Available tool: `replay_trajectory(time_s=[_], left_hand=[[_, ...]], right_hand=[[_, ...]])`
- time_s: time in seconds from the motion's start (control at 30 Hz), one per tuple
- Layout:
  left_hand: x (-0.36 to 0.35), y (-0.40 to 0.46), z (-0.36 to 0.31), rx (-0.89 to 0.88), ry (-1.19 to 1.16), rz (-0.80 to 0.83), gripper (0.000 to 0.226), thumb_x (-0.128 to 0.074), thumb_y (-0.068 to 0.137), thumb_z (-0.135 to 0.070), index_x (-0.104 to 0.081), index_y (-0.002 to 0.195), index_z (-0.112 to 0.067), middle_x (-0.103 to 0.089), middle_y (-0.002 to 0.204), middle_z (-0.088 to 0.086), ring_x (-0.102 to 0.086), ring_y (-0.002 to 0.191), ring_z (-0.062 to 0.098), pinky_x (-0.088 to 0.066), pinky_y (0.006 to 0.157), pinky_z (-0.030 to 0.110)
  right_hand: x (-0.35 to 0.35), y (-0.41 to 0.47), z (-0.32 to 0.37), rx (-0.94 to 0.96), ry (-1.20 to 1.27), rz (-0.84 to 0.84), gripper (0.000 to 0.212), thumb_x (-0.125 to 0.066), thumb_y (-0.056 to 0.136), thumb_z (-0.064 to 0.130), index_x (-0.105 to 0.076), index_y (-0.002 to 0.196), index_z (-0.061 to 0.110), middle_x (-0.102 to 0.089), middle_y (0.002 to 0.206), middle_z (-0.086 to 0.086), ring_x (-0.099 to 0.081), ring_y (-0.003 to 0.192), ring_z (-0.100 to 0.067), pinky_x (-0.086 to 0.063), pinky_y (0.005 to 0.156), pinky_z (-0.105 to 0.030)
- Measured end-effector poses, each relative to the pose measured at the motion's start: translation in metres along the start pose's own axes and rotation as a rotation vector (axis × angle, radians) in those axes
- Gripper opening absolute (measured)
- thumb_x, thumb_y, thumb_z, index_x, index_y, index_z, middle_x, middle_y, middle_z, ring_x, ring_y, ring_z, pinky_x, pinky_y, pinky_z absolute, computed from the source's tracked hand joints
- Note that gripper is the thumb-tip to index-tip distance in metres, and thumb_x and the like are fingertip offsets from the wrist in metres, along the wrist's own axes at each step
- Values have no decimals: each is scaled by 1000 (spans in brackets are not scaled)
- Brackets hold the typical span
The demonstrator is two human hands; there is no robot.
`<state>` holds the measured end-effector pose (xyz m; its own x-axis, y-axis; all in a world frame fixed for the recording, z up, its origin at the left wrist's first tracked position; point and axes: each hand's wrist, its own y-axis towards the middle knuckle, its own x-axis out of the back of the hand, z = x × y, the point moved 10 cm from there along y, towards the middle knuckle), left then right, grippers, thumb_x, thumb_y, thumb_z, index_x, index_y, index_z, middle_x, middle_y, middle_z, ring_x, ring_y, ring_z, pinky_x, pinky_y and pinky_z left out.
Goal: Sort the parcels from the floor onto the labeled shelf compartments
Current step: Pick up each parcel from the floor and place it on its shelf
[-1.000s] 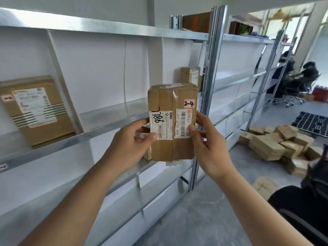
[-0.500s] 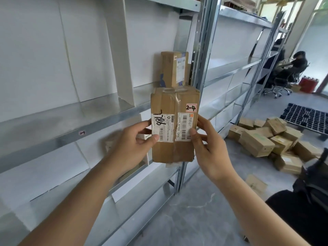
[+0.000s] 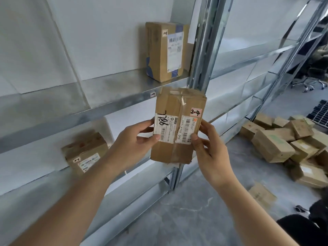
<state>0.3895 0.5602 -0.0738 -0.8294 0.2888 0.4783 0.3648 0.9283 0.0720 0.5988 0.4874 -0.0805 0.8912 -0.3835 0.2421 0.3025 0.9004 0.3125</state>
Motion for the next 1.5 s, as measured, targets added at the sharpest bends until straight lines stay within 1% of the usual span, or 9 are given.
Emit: replay_trajectory(time_s=[0.17,0.33,0.53,0.73,0.8,1.0,1.2,1.4,1.5], left_hand=[[-48,33,28,126,-95,-101,50,-70,98,-23,-59,142,-46,-67,130,-27,-73,109,10,-59,98,44],[-76,54,56,251,-161,-127,61,-70,97,-17,-52,148,-46,-68,125,-29,-68,103,-10,-61,91,26],[-87,73,95,350,-284,-211,65,-71,96,-11,-52,147,-47,-64,137,-24,-71,112,4,-61,96,45],[-112,97,130,365,-379,-254,66,-75,94,-18,-48,144,-51,-65,138,-18,-69,116,3,-57,104,40],[-121,102,139,391,-408,-260,68,-77,92,-19,-47,140,-56,-67,136,-15,-69,117,4,-55,106,40],[-136,124,160,475,-416,-285,78,-82,88,-20,-40,139,-61,-67,134,-11,-71,115,11,-58,95,32],[-166,143,180,551,-370,-374,75,-81,89,-11,-47,147,-44,-69,130,-9,-74,111,18,-55,104,49],[-196,140,199,596,-296,-497,64,-75,91,-4,-54,140,-40,-71,125,-13,-72,113,15,-58,101,41],[-203,133,214,614,-281,-545,63,-72,91,1,-54,139,-35,-72,123,-10,-72,107,4,-60,90,22]], right_hand=[[18,56,-67,-31,-2,149,43,-58,105,23,-48,145,31,-63,135,22,-65,120,-6,-58,95,-24],[8,84,-121,-99,-24,307,52,-56,105,10,-40,148,35,-58,131,35,-64,123,-6,-56,90,-17],[-16,113,-157,-154,-44,419,68,-52,107,8,-34,152,55,-58,126,44,-69,113,-4,-58,94,-26],[-34,126,-192,-200,-14,488,78,-51,108,8,-17,159,57,-51,132,48,-60,117,16,-55,100,-31],[-39,131,-203,-208,9,505,79,-52,108,9,-16,158,58,-51,138,42,-62,121,7,-56,102,-33],[-41,155,-230,-260,54,531,77,-52,107,9,-22,145,69,-53,141,32,-65,116,8,-51,83,-8],[-42,177,-276,-244,28,649,82,-49,108,4,-22,151,67,-56,146,26,-65,122,0,-52,91,-12],[-49,182,-315,-226,33,793,88,-50,108,5,-22,139,82,-60,120,48,-65,115,9,-53,89,-11],[-57,179,-325,-201,34,815,89,-52,107,7,-21,135,85,-58,120,50,-64,115,11,-56,97,-21]])
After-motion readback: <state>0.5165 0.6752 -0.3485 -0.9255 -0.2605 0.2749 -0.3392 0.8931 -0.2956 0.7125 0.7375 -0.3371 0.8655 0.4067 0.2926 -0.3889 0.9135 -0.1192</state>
